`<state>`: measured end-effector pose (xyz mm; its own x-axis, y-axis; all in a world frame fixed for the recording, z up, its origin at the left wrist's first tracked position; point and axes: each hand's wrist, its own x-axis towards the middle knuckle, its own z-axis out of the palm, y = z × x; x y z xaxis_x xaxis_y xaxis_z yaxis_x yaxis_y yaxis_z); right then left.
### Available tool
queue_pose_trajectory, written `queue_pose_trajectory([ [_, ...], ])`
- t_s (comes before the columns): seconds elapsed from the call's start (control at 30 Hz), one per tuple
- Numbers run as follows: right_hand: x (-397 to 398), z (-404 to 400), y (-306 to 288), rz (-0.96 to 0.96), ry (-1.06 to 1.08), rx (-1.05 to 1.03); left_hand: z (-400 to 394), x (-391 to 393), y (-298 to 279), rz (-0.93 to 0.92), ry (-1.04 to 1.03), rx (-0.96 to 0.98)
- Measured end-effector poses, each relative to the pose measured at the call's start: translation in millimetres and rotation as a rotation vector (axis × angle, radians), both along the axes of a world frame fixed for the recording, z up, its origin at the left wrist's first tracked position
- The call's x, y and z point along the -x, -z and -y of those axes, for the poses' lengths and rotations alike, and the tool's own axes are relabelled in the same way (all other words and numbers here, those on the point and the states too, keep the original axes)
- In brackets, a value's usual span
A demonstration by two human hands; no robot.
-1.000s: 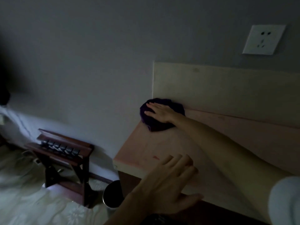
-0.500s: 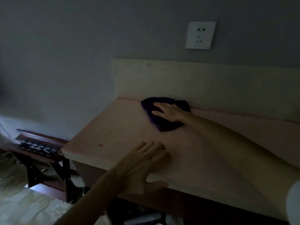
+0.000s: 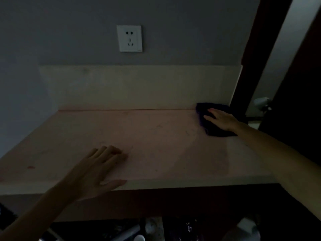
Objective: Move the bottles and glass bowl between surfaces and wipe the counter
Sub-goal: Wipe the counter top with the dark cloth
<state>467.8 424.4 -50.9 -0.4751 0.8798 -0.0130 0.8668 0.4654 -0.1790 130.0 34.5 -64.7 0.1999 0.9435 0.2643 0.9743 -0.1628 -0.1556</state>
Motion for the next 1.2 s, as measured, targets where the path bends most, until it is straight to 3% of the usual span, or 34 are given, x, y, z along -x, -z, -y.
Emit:
queue_pose_trajectory([
  [0.23,2,-4,7,0.039,0.114,0.005,12,26,-11,-0.042,-0.004,0.022],
  [0.37,54,35,4,0.056,-0.061,0.012,18,51,-15,-0.058,-0.071,0.094],
  [0.77,427,150,7,0.088,-0.727,-0.054,40,85,-4,-0.010,-0.061,0.116],
  [0.93,543,193,-1,0.087,-0.904,-0.038,39,90,-6,-0.015,-0.058,0.112],
  [1.07,560,210,-1,0.083,-1.001,-0.050,37,91,-4,-0.041,-0.053,0.124],
  [1.2,519,209,5,0.075,-1.092,-0.056,39,88,-4,-0.051,-0.049,0.109],
])
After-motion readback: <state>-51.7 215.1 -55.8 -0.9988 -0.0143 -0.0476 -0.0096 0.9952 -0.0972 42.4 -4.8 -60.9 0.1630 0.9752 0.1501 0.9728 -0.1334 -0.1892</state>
